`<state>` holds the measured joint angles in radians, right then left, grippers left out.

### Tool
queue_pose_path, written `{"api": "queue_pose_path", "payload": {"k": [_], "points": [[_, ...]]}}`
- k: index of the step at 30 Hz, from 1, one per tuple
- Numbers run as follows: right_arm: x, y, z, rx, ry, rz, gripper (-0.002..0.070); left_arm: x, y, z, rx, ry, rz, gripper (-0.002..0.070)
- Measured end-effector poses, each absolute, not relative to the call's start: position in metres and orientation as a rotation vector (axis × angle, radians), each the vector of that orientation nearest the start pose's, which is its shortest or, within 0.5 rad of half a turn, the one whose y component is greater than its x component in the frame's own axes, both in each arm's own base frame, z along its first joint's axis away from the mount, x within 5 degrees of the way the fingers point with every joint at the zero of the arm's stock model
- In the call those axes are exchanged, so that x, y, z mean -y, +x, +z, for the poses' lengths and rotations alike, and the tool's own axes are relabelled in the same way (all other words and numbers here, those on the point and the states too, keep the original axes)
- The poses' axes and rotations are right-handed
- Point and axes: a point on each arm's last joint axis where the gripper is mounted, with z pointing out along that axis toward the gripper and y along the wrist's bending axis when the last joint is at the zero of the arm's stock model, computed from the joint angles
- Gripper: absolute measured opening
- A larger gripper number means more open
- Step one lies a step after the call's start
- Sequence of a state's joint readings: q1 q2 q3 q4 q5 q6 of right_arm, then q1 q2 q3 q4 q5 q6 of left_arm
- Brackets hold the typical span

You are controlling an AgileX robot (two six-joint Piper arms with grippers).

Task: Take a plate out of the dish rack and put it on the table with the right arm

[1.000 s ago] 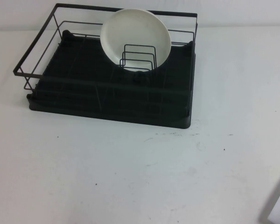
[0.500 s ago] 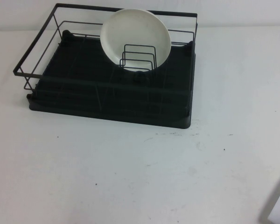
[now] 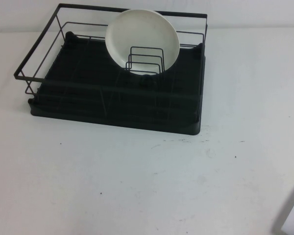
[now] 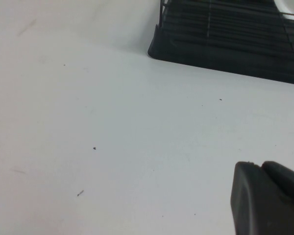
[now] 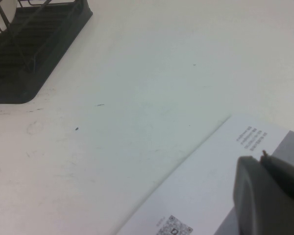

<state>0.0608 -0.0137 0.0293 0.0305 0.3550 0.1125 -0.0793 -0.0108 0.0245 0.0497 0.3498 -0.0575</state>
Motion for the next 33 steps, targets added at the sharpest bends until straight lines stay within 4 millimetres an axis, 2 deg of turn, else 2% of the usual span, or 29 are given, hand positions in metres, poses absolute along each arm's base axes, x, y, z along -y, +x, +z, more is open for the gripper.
{"api": "queue_pose_path", "payload": {"k": [8, 12, 17, 22, 30, 33], "points": [[-0.006, 0.053, 0.173, -1.847, 0.097, 0.196, -0.0018, 0.003, 0.053, 0.174, -1.846, 0.051, -0.047, -0.0006], [-0.01, 0.054, 0.178, -1.79, 0.213, 0.366, -0.0018, 0.003, 0.053, 0.174, -1.846, 0.051, -0.047, -0.0006], [-0.013, 0.055, 0.19, -1.637, 0.443, 0.644, -0.0018, 0.003, 0.053, 0.174, -1.846, 0.051, -0.047, -0.0006], [-0.01, 0.056, 0.196, -1.551, 0.53, 0.72, -0.0018, 0.003, 0.053, 0.174, -1.846, 0.051, -0.047, -0.0006], [-0.013, 0.055, 0.194, -1.565, 0.569, 0.782, -0.0018, 0.003, 0.053, 0.174, -1.846, 0.051, -0.047, -0.0006], [-0.018, 0.058, 0.194, -1.681, 0.569, 0.806, -0.0018, 0.003, 0.053, 0.174, -1.846, 0.051, -0.047, -0.0006]]}}
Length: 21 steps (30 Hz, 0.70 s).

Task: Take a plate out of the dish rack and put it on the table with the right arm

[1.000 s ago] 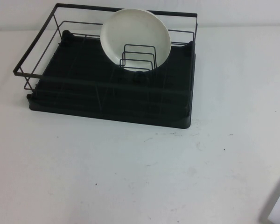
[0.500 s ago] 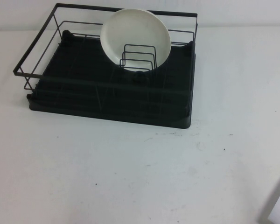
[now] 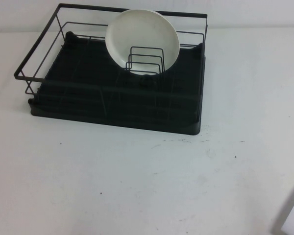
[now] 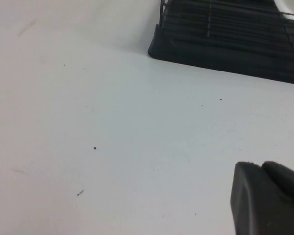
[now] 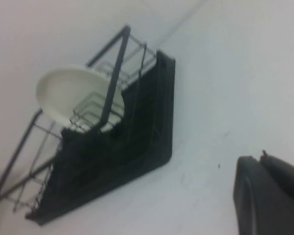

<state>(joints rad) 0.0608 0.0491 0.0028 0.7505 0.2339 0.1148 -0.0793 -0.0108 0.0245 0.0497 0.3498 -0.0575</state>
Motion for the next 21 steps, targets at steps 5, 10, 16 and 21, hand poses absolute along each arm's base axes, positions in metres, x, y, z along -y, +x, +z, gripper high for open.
{"api": "queue_pose_path", "payload": {"k": [5, 10, 16, 21], "points": [[-0.03, 0.07, 0.232, -1.937, 0.374, 0.742, -0.0018, 0.003, 0.053, 0.174, -1.846, 0.051, -0.047, -0.0006], [-0.038, 0.108, 0.278, -2.099, 0.153, 0.657, -0.0018, 0.003, 0.053, 0.174, -1.846, 0.051, -0.047, -0.0006], [-0.043, 0.171, 0.317, -2.147, -0.029, 0.561, -0.0018, 0.003, 0.053, 0.174, -1.846, 0.051, -0.047, -0.0006], [-0.048, 0.233, 0.333, -2.184, -0.132, 0.53, -0.0018, 0.003, 0.053, 0.174, -1.846, 0.051, -0.047, -0.0006]]}}
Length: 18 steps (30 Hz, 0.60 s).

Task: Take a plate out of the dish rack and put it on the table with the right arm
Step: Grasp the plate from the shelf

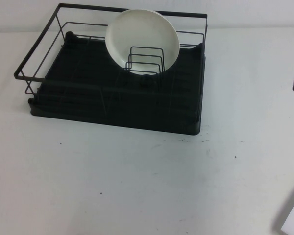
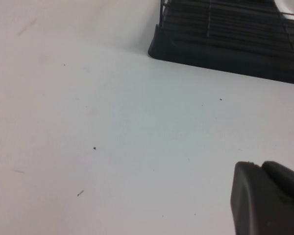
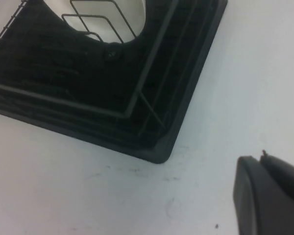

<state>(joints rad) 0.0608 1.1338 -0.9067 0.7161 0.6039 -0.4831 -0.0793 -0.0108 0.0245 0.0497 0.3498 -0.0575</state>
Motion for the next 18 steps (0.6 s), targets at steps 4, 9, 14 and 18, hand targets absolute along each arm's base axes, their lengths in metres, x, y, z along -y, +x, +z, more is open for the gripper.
{"api": "queue_pose_path", "payload": {"k": [4, 9, 14, 18], "points": [[-0.056, 0.282, 0.339, -2.206, -0.209, 0.554, -0.0018, 0.003, 0.053, 0.174, -1.846, 0.051, -0.047, -0.0006], [-0.075, 0.333, 0.342, -2.2, -0.307, 0.572, -0.0018, 0.003, 0.053, 0.174, -1.846, 0.051, -0.047, -0.0006], [-0.102, 0.372, 0.348, -2.155, -0.4, 0.595, -0.0018, 0.003, 0.053, 0.174, -1.846, 0.051, -0.047, -0.0006], [-0.124, 0.398, 0.343, -2.135, -0.458, 0.612, -0.0018, 0.003, 0.053, 0.174, -1.846, 0.051, -0.047, -0.0006]]}}
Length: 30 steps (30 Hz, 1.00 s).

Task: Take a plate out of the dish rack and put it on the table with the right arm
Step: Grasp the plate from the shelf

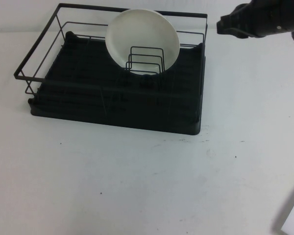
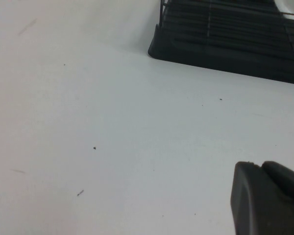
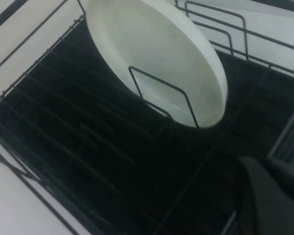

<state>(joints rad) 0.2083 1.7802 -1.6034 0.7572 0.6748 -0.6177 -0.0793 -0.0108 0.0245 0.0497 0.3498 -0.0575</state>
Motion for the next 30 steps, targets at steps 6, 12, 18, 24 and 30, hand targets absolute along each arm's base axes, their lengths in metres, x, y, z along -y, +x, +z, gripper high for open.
{"api": "queue_pose_path", "payload": {"k": [6, 12, 18, 24, 30], "points": [[-0.152, 0.431, 0.334, -2.095, -0.562, 0.62, -0.001, 0.003, 0.053, 0.174, -1.846, 0.051, -0.047, -0.0006], [-0.16, 0.452, 0.33, -2.079, -0.602, 0.622, 0.0053, 0.003, 0.053, 0.174, -1.846, 0.051, -0.047, -0.0006], [-0.162, 0.453, 0.334, -2.072, -0.63, 0.623, 0.0175, 0.003, 0.053, 0.174, -1.846, 0.051, -0.047, -0.0006], [-0.162, 0.453, 0.333, -2.08, -0.641, 0.627, 0.0242, 0.003, 0.053, 0.174, -1.846, 0.051, -0.047, -0.0006], [-0.162, 0.453, 0.333, -2.079, -0.648, 0.624, 0.029, 0.003, 0.053, 0.174, -1.846, 0.051, -0.047, -0.0006]]}}
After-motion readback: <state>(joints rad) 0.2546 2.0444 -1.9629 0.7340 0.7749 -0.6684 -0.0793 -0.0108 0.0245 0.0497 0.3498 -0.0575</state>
